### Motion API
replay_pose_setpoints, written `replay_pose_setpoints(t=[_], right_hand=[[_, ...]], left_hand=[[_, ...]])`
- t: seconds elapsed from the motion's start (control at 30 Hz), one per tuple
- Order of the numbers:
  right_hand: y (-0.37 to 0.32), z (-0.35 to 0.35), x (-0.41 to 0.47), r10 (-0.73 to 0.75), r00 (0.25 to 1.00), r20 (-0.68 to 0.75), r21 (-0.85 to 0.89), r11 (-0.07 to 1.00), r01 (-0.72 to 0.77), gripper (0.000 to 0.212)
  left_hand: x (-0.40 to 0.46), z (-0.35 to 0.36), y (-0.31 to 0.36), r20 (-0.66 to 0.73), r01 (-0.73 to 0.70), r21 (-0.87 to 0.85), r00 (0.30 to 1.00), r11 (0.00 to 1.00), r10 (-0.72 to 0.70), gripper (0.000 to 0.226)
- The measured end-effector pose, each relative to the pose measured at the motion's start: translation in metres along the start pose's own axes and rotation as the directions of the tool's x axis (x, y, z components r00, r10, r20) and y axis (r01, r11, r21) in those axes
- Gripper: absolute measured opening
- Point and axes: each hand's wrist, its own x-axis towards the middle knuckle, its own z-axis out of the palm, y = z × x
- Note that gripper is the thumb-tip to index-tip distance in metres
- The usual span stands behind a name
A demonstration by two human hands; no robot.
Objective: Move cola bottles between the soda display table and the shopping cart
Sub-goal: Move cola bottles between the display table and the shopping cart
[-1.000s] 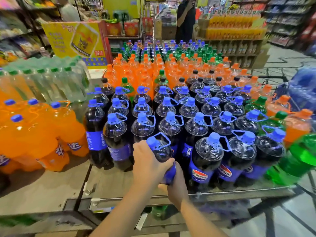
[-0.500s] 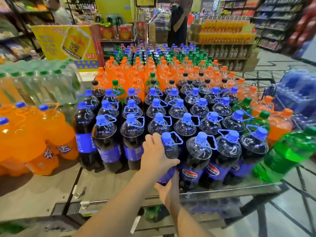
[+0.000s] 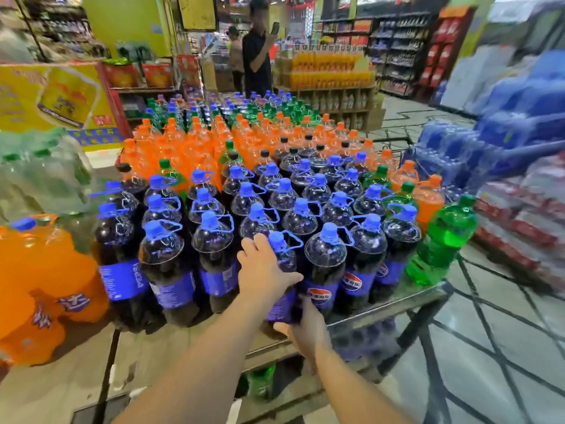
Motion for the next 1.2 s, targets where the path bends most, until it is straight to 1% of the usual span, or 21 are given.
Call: replay_pose_setpoints(t=[0.07, 0.17, 0.23, 0.3, 0.33, 0.37, 0.43, 0.5, 0.67, 0.83, 1.0, 1.13, 1.2], right_hand=[[-0.005, -0.024, -0.004, -0.001, 0.998, -0.068, -0.083, 0.997, -0.004, 0.077], [-0.007, -0.058, -0.031, -0.003, 0.995, -0.102, -0.174, 0.985, -0.015, 0.081], [-0.004, -0.086, -0.039, -0.016, 0.987, -0.160, -0.261, 0.965, -0.027, 0.088], [-0.005, -0.115, -0.049, 0.017, 0.980, -0.199, -0.287, 0.955, -0.075, 0.098], [-0.006, -0.128, -0.054, 0.025, 0.978, -0.209, -0.302, 0.949, -0.089, 0.100], [-0.003, -0.140, -0.057, 0.010, 0.974, -0.228, -0.312, 0.946, -0.083, 0.101], [-0.004, -0.164, -0.064, 0.045, 0.969, -0.244, -0.314, 0.942, -0.123, 0.106], [-0.002, -0.187, -0.067, 0.057, 0.962, -0.268, -0.329, 0.933, -0.147, 0.109], [0.012, -0.243, -0.072, 0.035, 0.950, -0.309, -0.421, 0.891, -0.169, 0.112], [0.028, -0.313, -0.068, 0.031, 0.943, -0.330, -0.467, 0.863, -0.192, 0.115], [0.057, -0.390, -0.059, 0.022, 0.941, -0.338, -0.504, 0.840, -0.200, 0.114], [0.088, -0.452, -0.051, 0.034, 0.946, -0.321, -0.543, 0.812, -0.213, 0.112], [0.108, -0.481, -0.043, 0.055, 0.951, -0.305, -0.535, 0.816, -0.219, 0.113]], left_hand=[[0.000, -0.001, -0.001, 0.012, -0.019, 0.001, 1.000, 1.000, 0.019, 0.118], [0.000, -0.005, 0.000, 0.036, -0.063, 0.033, 0.997, 0.997, 0.062, 0.122], [0.000, -0.008, 0.001, 0.068, -0.082, 0.072, 0.995, 0.994, 0.077, 0.128], [-0.001, -0.014, 0.003, 0.085, -0.084, 0.100, 0.994, 0.991, 0.075, 0.134], [-0.002, -0.017, 0.004, 0.075, -0.098, 0.136, 0.993, 0.986, 0.089, 0.135], [-0.004, -0.020, 0.006, 0.054, -0.140, 0.199, 0.990, 0.970, 0.132, 0.134], [-0.005, -0.026, 0.013, 0.016, -0.267, 0.338, 0.960, 0.902, 0.278, 0.127], [-0.005, -0.033, 0.027, 0.024, -0.358, 0.395, 0.925, 0.846, 0.380, 0.124], [-0.007, -0.040, 0.083, 0.124, -0.515, 0.447, 0.846, 0.732, 0.519, 0.118], [-0.020, -0.022, 0.152, 0.254, -0.595, 0.449, 0.800, 0.666, 0.544, 0.109], [-0.020, 0.011, 0.224, 0.300, -0.620, 0.432, 0.784, 0.655, 0.544, 0.105], [-0.016, 0.038, 0.292, 0.292, -0.625, 0.422, 0.780, 0.657, 0.554, 0.105], [-0.013, 0.053, 0.327, 0.283, -0.627, 0.410, 0.778, 0.663, 0.561, 0.103]])
